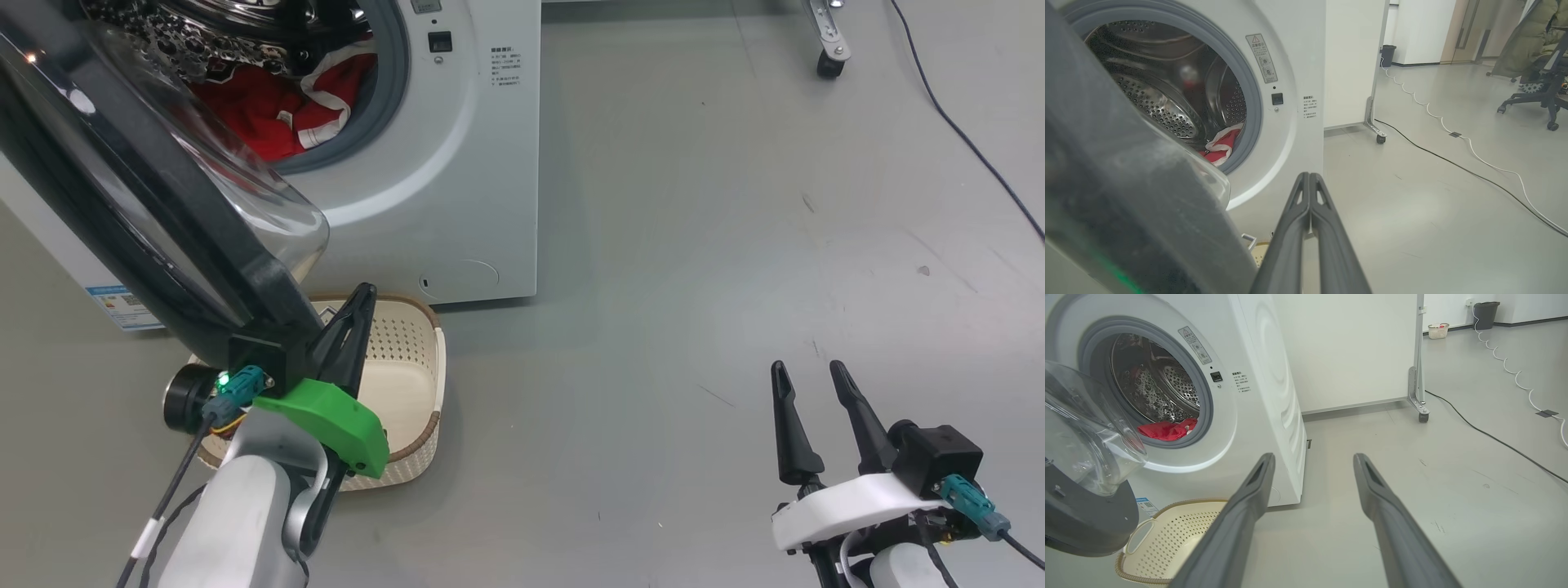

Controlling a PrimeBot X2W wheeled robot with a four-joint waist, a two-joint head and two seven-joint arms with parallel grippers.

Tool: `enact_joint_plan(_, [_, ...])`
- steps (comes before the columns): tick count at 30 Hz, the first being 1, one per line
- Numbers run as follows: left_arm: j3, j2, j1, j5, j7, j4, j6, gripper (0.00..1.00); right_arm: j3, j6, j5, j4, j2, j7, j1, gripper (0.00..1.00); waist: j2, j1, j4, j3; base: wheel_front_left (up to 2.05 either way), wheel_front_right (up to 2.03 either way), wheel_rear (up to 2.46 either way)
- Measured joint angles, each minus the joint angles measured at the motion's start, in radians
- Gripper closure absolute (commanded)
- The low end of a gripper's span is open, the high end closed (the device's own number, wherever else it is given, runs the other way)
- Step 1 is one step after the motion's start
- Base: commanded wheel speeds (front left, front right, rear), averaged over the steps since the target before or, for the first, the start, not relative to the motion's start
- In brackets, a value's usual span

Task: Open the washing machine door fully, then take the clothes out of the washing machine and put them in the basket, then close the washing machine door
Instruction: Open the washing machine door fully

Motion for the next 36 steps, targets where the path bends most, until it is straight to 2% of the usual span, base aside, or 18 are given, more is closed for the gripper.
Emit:
enact_joint_plan(20, [0.046,-0.007,-0.015,-0.040,-0.006,0.115,0.030,1.00,-0.020,0.020,-0.024,0.019,0.011,0.000,0.000,0.00,0.0000,0.0000,-0.019,0.013,0.00,0.00,0.00])
enact_joint_plan(36, [0.012,-0.025,-0.036,-0.055,-0.050,0.168,0.024,1.00,-0.049,0.023,-0.030,0.021,0.011,0.000,0.001,0.00,0.0000,0.0000,0.060,0.003,0.00,0.00,0.00])
